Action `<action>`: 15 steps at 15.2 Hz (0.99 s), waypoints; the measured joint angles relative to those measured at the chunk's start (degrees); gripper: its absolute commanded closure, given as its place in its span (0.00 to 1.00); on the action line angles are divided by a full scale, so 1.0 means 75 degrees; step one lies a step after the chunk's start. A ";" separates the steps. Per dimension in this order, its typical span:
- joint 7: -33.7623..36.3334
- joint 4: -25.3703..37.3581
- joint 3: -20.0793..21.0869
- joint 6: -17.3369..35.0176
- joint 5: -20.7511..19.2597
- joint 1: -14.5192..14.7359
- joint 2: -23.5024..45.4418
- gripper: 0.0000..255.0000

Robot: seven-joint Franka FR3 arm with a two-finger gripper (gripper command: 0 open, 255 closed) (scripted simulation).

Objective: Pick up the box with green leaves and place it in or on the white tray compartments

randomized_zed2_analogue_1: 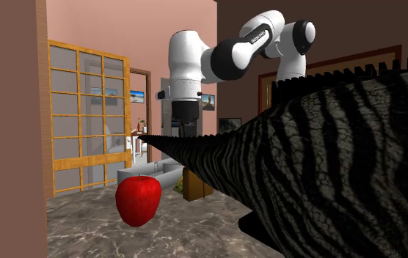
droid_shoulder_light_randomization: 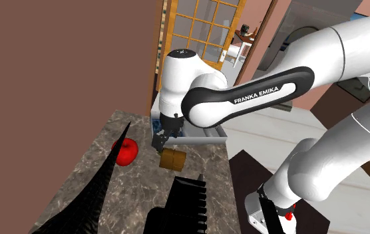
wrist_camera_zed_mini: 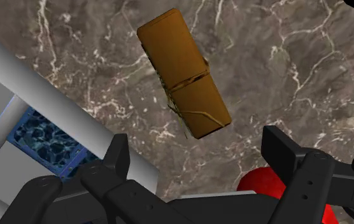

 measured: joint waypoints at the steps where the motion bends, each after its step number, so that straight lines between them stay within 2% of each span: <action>1: 0.0069 -0.0025 0.0037 0.0098 -0.0040 0.0012 0.0078 0.00; 7: 0.0272 -0.0322 0.0111 0.0747 -0.0259 -0.0003 0.0469 0.00; 13: 0.0297 -0.0364 0.0116 0.0843 -0.0293 -0.0008 0.0526 0.00; 14: 0.0297 -0.0364 0.0116 0.0843 -0.0293 -0.0008 0.0526 1.00; 15: 0.0297 -0.0364 0.0116 0.0843 -0.0293 -0.0008 0.0526 1.00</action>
